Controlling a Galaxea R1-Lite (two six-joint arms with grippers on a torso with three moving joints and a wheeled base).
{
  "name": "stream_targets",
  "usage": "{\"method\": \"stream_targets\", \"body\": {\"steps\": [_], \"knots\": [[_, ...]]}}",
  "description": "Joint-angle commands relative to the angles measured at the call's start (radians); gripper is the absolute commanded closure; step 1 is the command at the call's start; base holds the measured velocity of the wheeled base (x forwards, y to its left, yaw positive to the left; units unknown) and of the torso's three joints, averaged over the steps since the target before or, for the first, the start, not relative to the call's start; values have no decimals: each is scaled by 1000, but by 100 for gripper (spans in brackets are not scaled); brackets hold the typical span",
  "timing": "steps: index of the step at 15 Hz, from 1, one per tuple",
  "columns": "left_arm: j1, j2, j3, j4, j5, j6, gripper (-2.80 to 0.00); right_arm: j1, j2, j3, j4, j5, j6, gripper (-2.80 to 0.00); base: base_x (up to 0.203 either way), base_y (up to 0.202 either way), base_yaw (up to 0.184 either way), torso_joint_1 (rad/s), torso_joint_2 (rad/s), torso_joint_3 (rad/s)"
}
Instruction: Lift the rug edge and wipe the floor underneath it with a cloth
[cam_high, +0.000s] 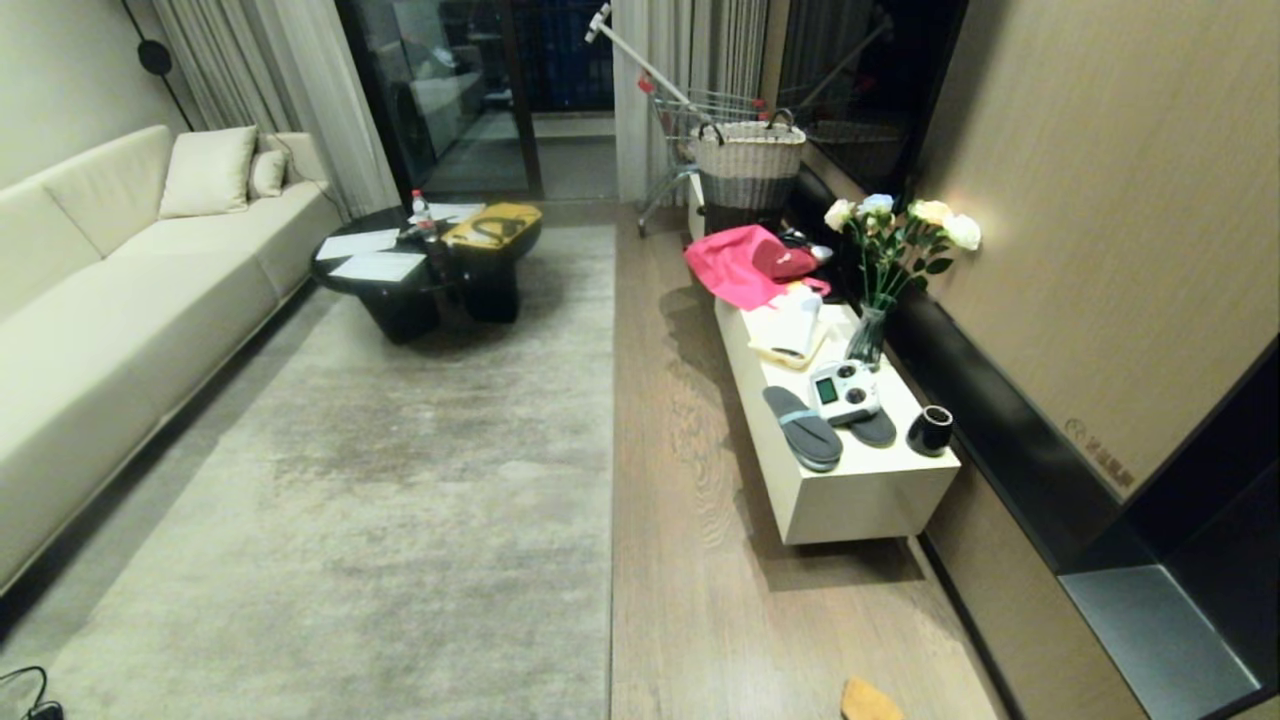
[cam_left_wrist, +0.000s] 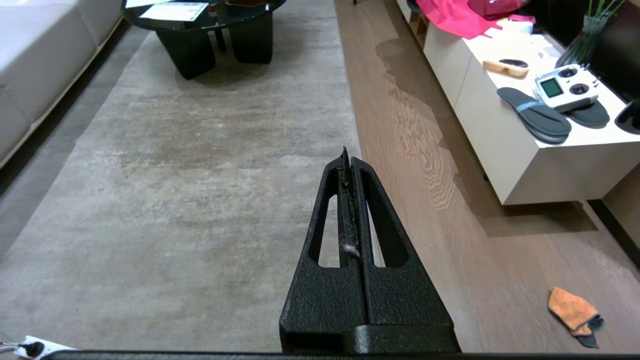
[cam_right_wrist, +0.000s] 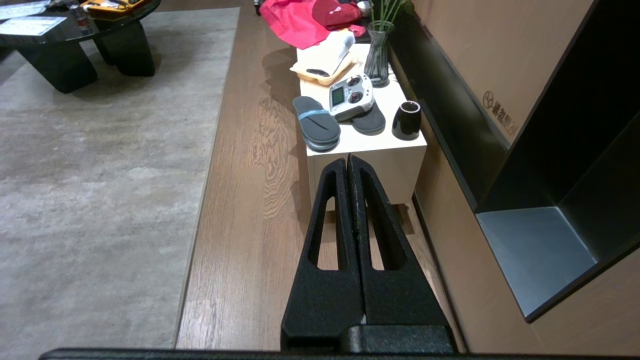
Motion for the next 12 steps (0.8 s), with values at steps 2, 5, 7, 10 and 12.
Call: {"method": "stream_targets", "body": {"steps": [2, 5, 7, 10, 12], "knots": [[-1, 0, 0, 0, 0, 0, 0, 0, 1, 0, -2, 1, 0, 0, 0, 0, 0, 143, -328, -189], [0, 0, 0, 0, 0, 0, 0, 0, 1, 0, -1, 1, -2, 0, 0, 0, 0, 142, -335, -188], [0, 0, 0, 0, 0, 0, 0, 0, 0, 0, -1, 1, -2, 0, 0, 0, 0, 144, -329, -178], [0, 0, 0, 0, 0, 0, 0, 0, 0, 0, -1, 1, -2, 0, 0, 0, 0, 150, -318, -176], [0, 0, 0, 0, 0, 0, 0, 0, 0, 0, -1, 1, -1, 0, 0, 0, 0, 133, -294, -164]]}}
